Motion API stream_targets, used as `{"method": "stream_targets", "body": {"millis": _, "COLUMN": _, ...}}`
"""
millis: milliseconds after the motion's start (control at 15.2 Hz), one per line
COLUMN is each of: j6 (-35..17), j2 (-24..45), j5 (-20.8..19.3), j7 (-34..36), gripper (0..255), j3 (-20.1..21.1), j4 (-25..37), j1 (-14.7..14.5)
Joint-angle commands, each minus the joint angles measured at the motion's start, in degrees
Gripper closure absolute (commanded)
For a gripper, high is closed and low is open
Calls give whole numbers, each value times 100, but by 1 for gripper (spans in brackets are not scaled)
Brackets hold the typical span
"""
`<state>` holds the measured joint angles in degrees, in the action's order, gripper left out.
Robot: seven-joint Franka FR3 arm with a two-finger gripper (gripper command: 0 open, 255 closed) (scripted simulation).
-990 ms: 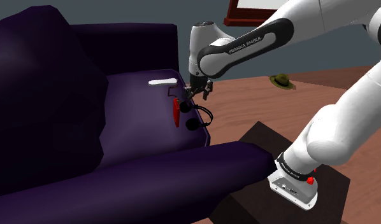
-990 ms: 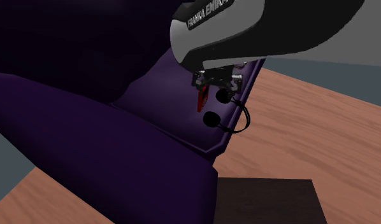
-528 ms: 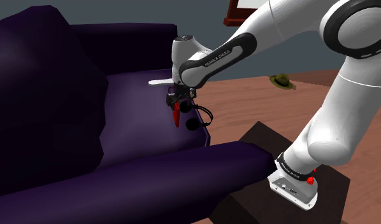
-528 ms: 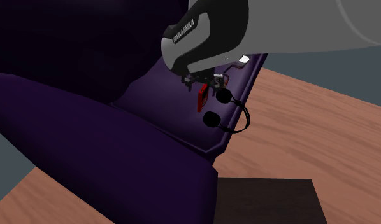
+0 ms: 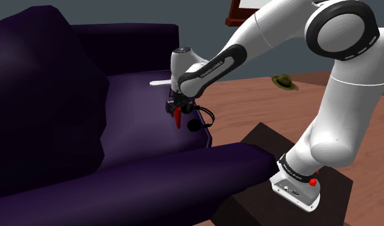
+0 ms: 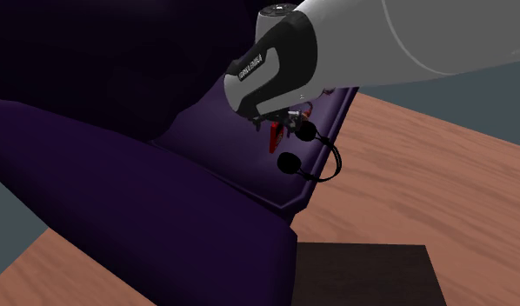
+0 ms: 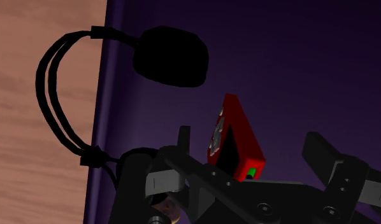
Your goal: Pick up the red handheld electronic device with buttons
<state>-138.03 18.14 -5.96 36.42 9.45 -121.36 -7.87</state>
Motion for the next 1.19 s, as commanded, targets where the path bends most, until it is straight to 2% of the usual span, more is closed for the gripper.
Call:
{"method": "stream_targets", "body": {"millis": 0, "j6": -51, "j2": 47, "j5": -15, "j7": 19, "gripper": 0, "j3": -5, "j4": -3, "j1": -10}}
{"method": "stream_targets", "body": {"millis": 66, "j6": -44, "j2": 47, "j5": -15, "j7": 24, "gripper": 255, "j3": -3, "j4": 5, "j1": -13}}
{"method": "stream_targets", "body": {"millis": 660, "j6": -51, "j2": 47, "j5": -15, "j7": 19, "gripper": 255, "j3": -4, "j4": -2, "j1": -10}}
{"method": "stream_targets", "body": {"millis": 1122, "j6": 406, "j2": -333, "j5": 100, "j7": -65, "gripper": 255, "j3": 44, "j4": 82, "j1": 24}}
